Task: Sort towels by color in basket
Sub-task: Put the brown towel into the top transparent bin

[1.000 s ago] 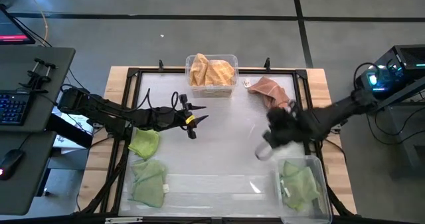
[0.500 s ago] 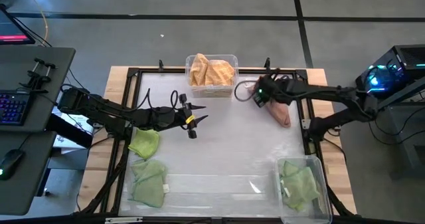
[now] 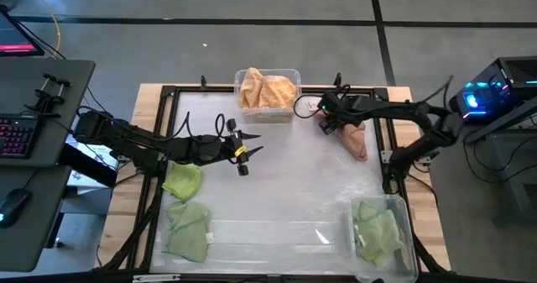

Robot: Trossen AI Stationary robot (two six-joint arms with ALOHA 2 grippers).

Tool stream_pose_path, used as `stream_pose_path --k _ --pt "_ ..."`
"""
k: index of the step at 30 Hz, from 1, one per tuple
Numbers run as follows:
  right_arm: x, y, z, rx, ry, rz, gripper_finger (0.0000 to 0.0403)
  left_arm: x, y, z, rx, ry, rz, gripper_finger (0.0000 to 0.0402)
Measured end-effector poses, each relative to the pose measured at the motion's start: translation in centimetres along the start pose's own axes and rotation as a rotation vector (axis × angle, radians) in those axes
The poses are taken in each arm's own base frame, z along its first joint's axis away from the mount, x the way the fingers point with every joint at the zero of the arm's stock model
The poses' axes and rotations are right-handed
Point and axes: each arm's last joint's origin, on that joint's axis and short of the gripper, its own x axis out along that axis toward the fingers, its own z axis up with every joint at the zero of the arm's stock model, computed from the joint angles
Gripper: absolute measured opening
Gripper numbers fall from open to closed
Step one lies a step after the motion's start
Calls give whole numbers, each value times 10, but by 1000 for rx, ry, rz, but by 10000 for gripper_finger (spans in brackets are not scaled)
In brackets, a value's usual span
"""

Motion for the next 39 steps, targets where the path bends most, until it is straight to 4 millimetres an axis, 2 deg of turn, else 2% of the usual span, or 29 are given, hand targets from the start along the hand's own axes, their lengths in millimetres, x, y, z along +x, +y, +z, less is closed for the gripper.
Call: stream_pose_path --k 8,16,18,20,24,27,30,35,39 --pt "1 1 5 -59 40 -54 166 -1 -1 0 1 -1 -6 155" --pt "-7 1 9 -108 79 4 56 0 -1 0 2 0 -5 155" --pt "-12 -1 14 -124 86 12 19 0 0 0 7 1 -1 155" --pt "-21 -1 18 -137 93 26 7 0 0 0 10 3 -1 155" --pt "-50 3 16 -176 85 42 14 0 0 -1 13 10 -2 155" --pt "-71 8 6 -154 64 46 12 0 0 -3 17 31 -9 155" --pt "-83 8 -7 -116 107 31 26 0 -1 -5 -1 51 -13 155" --pt "-87 11 -18 -79 129 -25 100 1 -2 -9 -9 82 -20 154" --pt "-72 16 -27 -17 123 -36 171 0 -3 -11 -5 97 -23 154"
